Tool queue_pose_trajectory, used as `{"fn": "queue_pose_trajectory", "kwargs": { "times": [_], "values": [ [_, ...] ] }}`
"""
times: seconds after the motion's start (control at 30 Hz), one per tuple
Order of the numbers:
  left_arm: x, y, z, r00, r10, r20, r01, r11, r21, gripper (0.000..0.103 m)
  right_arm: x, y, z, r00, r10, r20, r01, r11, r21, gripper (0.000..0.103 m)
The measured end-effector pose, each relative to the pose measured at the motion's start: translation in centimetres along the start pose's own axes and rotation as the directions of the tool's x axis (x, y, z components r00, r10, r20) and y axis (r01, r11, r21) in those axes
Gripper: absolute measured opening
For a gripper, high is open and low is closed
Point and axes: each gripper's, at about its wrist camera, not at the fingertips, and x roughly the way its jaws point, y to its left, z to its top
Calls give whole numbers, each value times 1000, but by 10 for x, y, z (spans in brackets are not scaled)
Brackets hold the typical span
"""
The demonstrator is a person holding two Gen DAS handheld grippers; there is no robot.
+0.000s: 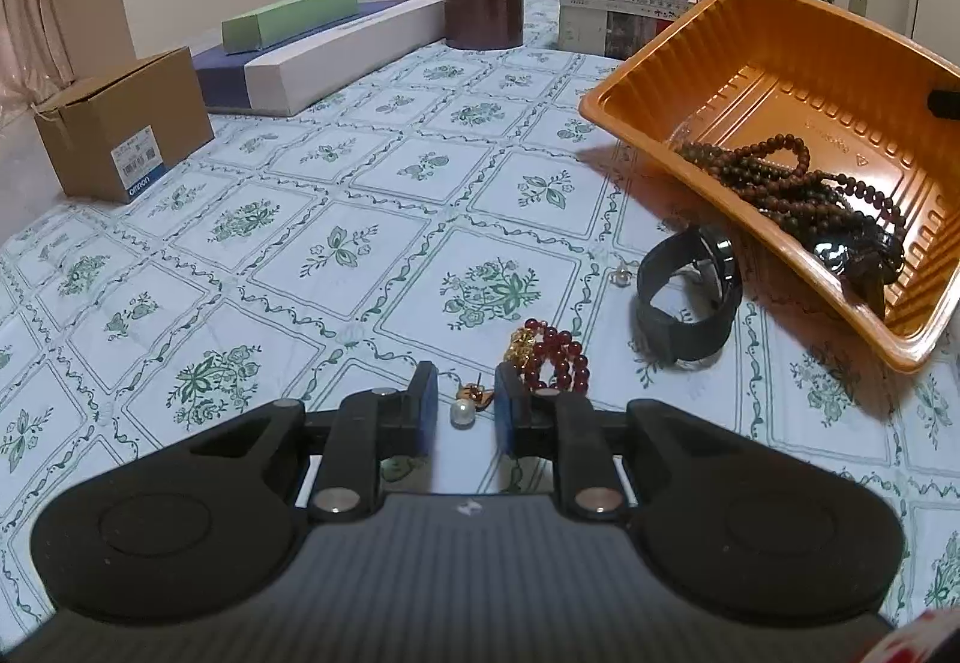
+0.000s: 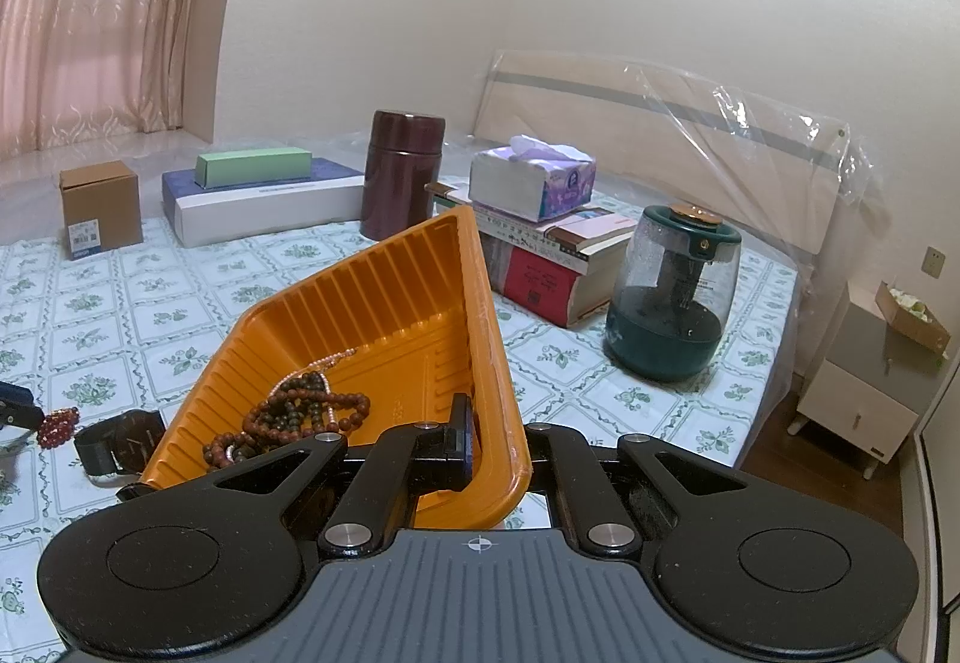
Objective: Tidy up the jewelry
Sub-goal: 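Grasp the small pearl earring beside the red bead bracelet with the left tool, then carry the pearl earring into the tray and open the left tool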
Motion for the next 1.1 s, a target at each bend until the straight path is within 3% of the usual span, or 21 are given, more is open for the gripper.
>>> {"fn": "queue_pose_trajectory", "kwargs": {
  "times": [0.23, 0.33, 0.4, 0.77, 1.1],
  "values": [
    [-3, -4, -4, 1000, 3, -6, -3, 1000, 18, 18, 0, 0, 0, 1000, -1, 1, 1, 1000, 0, 6],
    [-3, -3, -4, 1000, 5, -9, -5, 1000, 14, 9, 0, -1, 0, 1000, -1, 0, 1, 1000, 0, 6],
    [-4, -4, -4, 1000, 10, -12, -9, 1000, 13, 7, 0, 0, 0, 1000, -1, 0, 1, 1000, -1, 6],
    [-22, -9, 9, 1000, 14, 9, -14, 1000, -25, 7, 0, 1, 0, 1000, -1, 1, 1, 1000, -3, 6],
    [-31, -30, 27, 999, -43, 30, 44, 998, -36, 7, 0, 1, 1, 1000, -1, 1, 1, 1000, -6, 6]
  ]
}}
